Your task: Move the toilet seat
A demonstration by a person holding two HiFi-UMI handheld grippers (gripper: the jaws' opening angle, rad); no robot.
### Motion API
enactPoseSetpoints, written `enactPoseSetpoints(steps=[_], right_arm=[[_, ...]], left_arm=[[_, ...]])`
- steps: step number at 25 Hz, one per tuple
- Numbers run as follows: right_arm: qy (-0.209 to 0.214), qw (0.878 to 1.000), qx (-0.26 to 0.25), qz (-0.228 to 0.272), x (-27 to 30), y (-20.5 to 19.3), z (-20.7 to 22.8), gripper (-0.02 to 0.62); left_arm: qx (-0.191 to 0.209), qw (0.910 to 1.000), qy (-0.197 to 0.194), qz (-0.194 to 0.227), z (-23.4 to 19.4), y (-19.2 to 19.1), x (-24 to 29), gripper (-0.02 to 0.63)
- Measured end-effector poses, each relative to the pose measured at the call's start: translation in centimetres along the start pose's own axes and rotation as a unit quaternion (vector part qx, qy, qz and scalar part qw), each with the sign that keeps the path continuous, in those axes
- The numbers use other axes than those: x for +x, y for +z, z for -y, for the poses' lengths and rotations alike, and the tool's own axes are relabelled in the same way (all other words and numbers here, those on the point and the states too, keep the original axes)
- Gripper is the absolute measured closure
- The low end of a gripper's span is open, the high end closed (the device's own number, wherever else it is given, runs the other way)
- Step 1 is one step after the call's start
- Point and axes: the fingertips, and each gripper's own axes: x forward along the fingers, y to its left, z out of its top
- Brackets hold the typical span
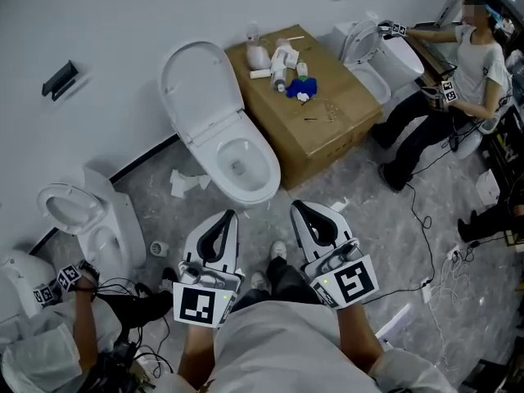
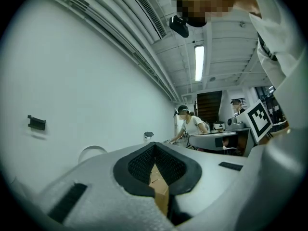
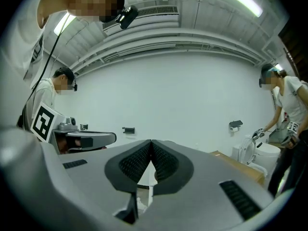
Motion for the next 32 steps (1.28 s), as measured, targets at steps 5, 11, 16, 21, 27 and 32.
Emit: enactPoseSetpoints(steps=[5, 11, 16, 21, 27, 32], right_arm=[[0.013, 1.000, 0.001, -0.005, 2.4, -0.2, 3.1, 0.581], [0.056, 0.998, 0.002, -0.004, 4.4, -0.1, 5.9, 0.581], [0.082, 0.997, 0.006, 0.002, 5.5, 0.1, 7.8, 0.581], [0.094, 0.995, 0.012, 0.002, 6.6, 0.1, 9.3, 0.581], [0.096, 0.995, 0.014, -0.007, 8.5, -0.8, 10.7, 0.581], [0.093, 0.995, 0.011, -0.018, 10.6, -1.7, 11.6, 0.581]], left_arm=[[0.006, 0.9998, 0.018, -0.005, -1.3, -0.3, 3.3, 0.597], [0.020, 0.9987, 0.046, -0.011, -1.6, -0.1, 6.8, 0.597], [0.025, 0.9975, 0.065, -0.017, -1.0, -0.3, 8.8, 0.597], [0.027, 0.9965, 0.076, -0.022, -1.2, -0.5, 10.6, 0.597], [0.021, 0.9963, 0.078, -0.029, -2.2, -1.6, 12.5, 0.597], [0.010, 0.9969, 0.074, -0.023, -4.0, -2.5, 14.2, 0.597]])
